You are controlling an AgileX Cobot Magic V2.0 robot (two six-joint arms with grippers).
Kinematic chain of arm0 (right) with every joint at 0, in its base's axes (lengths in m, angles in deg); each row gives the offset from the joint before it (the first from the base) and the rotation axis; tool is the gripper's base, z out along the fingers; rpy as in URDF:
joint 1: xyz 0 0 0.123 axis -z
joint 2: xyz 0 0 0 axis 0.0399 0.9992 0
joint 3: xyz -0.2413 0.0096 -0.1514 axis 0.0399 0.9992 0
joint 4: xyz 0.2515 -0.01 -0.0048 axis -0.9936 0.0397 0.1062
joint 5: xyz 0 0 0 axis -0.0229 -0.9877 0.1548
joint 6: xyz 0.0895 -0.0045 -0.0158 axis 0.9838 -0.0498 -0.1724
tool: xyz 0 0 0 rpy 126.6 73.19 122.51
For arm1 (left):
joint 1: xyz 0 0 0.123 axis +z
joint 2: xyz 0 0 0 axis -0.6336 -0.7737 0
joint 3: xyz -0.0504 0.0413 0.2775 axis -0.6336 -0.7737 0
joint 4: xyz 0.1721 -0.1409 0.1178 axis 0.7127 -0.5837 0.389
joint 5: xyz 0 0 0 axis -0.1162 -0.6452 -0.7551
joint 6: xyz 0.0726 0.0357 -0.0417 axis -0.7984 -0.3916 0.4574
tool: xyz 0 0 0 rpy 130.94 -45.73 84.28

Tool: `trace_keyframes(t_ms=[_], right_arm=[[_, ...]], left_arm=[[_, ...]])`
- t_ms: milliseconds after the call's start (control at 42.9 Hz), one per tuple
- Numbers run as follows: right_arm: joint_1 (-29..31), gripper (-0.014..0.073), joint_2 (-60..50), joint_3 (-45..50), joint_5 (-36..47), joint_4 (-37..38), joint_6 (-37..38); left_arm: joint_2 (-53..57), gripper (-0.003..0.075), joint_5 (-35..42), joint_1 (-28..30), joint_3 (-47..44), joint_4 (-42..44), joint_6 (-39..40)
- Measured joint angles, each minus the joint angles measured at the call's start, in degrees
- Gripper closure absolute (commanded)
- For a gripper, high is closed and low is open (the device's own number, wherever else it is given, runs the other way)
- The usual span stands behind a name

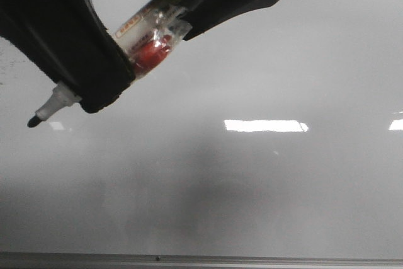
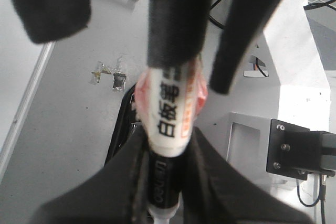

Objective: Write number 9 on whiteboard

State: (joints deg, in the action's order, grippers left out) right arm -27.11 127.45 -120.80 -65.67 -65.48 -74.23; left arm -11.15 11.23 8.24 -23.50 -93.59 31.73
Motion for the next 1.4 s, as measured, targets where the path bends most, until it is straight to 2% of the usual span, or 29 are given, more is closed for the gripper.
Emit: trace_keyframes(t_ms=[117, 303, 350, 396, 466, 513, 653, 723, 769, 909, 1049, 1166, 1306, 1352, 1399], right_arm=[[-0.1, 0.0352, 0.0, 0.0, 0.0, -0.4, 0.0], [-0.1, 0.0383, 0.0, 0.0, 0.1, -0.5, 0.0], [-0.1, 0.0426, 0.0, 0.0, 0.1, -0.5, 0.0], [-0.1, 0.0507, 0.0, 0.0, 0.4, -0.5, 0.0], [-0.1, 0.0636, 0.0, 0.0, 0.4, -0.6, 0.0], [-0.1, 0.0706, 0.0, 0.0, 0.5, -0.6, -0.1], [0.0, 0.0701, 0.0, -0.1, 1.1, -0.6, -0.1], [0.3, 0.0701, 0.0, -0.1, 1.1, -0.8, -0.1], [0.5, 0.0699, 0.0, -0.1, 1.0, -0.8, -0.1], [3.6, 0.0699, -0.2, -0.1, 0.2, 0.9, 1.1], [10.5, 0.0699, -2.4, 1.5, 1.1, 2.1, 1.9], [14.5, 0.0699, -4.5, 3.3, 8.5, 0.4, 0.6], [15.1, 0.0699, -4.8, 4.7, 17.7, -7.8, -5.5], [15.0, 0.0699, -4.8, 5.1, 20.3, -10.7, -7.5], [14.9, 0.0699, -4.8, 5.7, 23.1, -13.3, -9.2]], left_arm=[[0.0, 0.0738, 1.6, 0.0, 0.0, -0.1, 0.0], [0.0, 0.0736, 3.6, 0.0, 0.0, -1.1, 0.0], [0.0, 0.0731, 3.7, 0.0, 0.0, -1.3, 0.0], [0.0, 0.0711, 4.0, 0.0, 0.0, -1.3, -0.1], [0.0, 0.0639, 4.4, 0.0, 0.0, -1.3, -0.4], [0.0, 0.0559, 4.8, 0.0, 0.0, -1.3, -0.5], [0.3, 0.0272, 7.1, 0.0, 0.0, -1.1, -0.6], [0.5, 0.0202, 8.0, 0.0, 0.0, -0.8, -0.6], [0.7, 0.0194, 9.0, 0.0, 0.0, -0.8, -0.6], [3.2, 0.0203, 11.4, 0.0, -0.1, -1.0, -0.5], [9.7, 0.0286, 15.0, 3.1, -4.6, -0.9, -0.5], [17.3, 0.0450, 21.2, 6.9, -12.3, -2.5, -0.5], [26.3, 0.0673, 27.6, 9.2, -22.6, -5.7, -0.4], [28.8, 0.0731, 29.3, 9.3, -25.5, -6.5, -0.4], [30.8, 0.0739, 30.7, 9.4, -27.8, -7.5, -0.4]])
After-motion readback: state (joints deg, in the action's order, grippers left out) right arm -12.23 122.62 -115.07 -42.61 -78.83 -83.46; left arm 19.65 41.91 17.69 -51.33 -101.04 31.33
